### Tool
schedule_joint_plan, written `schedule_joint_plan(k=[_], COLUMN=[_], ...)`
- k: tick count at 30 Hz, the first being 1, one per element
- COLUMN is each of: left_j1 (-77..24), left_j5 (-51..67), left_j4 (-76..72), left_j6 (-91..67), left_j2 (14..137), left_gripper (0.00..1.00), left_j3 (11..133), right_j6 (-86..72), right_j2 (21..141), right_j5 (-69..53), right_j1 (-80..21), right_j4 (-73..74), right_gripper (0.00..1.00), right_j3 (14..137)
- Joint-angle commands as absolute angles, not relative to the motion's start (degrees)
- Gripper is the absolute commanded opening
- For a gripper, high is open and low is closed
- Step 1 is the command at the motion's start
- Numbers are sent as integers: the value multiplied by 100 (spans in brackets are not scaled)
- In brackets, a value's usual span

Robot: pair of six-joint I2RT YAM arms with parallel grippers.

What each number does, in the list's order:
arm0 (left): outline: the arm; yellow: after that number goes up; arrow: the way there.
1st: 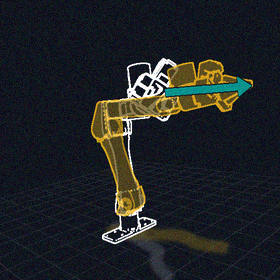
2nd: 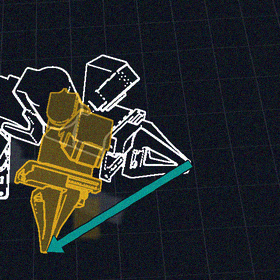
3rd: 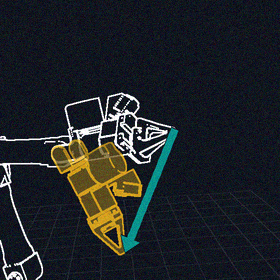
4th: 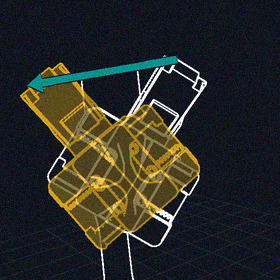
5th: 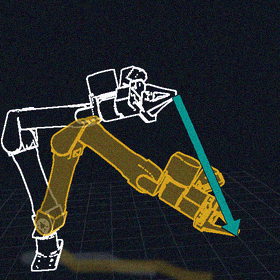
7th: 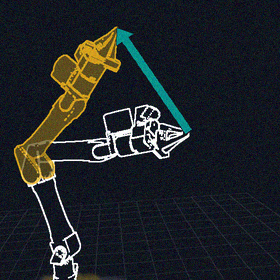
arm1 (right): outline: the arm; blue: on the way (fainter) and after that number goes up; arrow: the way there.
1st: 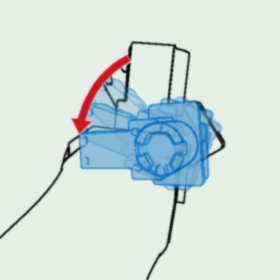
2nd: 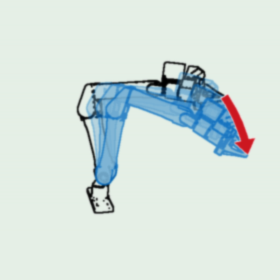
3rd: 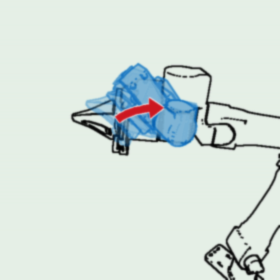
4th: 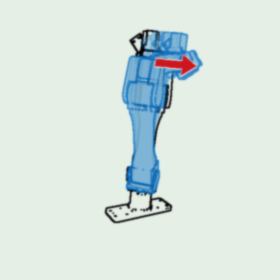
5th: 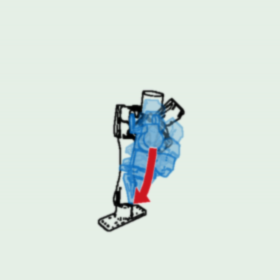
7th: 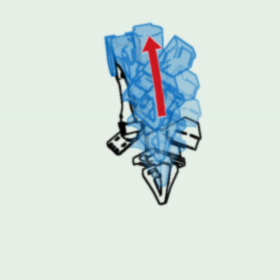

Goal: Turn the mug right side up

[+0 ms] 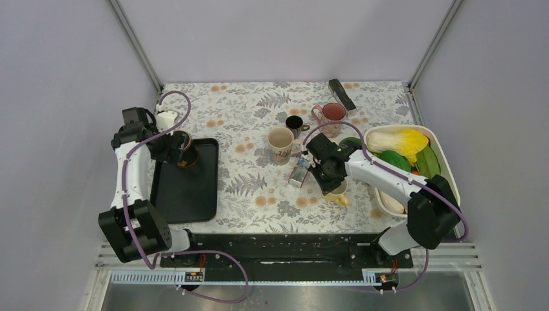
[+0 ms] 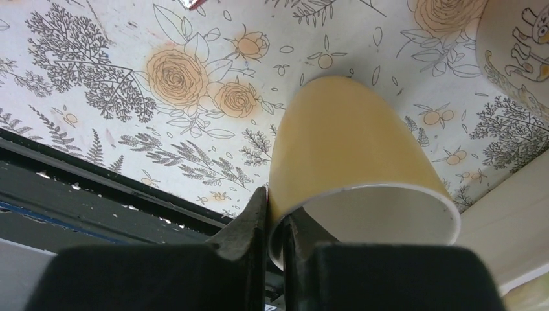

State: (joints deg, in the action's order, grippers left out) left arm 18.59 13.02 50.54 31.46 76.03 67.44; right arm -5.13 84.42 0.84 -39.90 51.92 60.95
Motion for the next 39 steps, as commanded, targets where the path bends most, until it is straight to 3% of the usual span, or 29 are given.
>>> schedule_joint_plan(k=[1, 9, 16, 20, 25, 30, 33, 39], left_j1=[2121, 2386, 2426, 2235, 1678, 2036, 2265, 2202], left_j5=[1249, 1916, 3143, 2816, 1626, 1923, 1518, 849], left_j4=[4785, 3661, 4411, 4478, 4692, 4909, 5223, 5086], left_j6=[3206, 3261, 3052, 2187, 1857, 2212, 2141, 2041], left_j2=[7660, 7691, 7716, 8086, 9165, 9815, 10442, 11544], left_gripper=[94, 81, 89, 99, 99, 93, 92, 89], left_j3=[6552, 5839, 6634, 7469, 8797, 9817, 10682, 11118], right_j6=[-411, -354, -210, -206, -180, -145, -136, -127], right_j2=[8818, 8628, 7847, 7635, 7672, 7674, 7661, 7734], right_j5=[118, 266, 224, 230, 213, 165, 118, 24], right_j1=[-3896, -3895, -3899, -3900, -3902, -3897, -3898, -3902], right_j4=[4693, 4671, 4425, 4298, 4215, 4207, 4151, 4141], right_gripper=[19, 58, 86, 99, 100, 99, 99, 99], right_j3=[6308, 6308, 5904, 5777, 5707, 5678, 5669, 5654])
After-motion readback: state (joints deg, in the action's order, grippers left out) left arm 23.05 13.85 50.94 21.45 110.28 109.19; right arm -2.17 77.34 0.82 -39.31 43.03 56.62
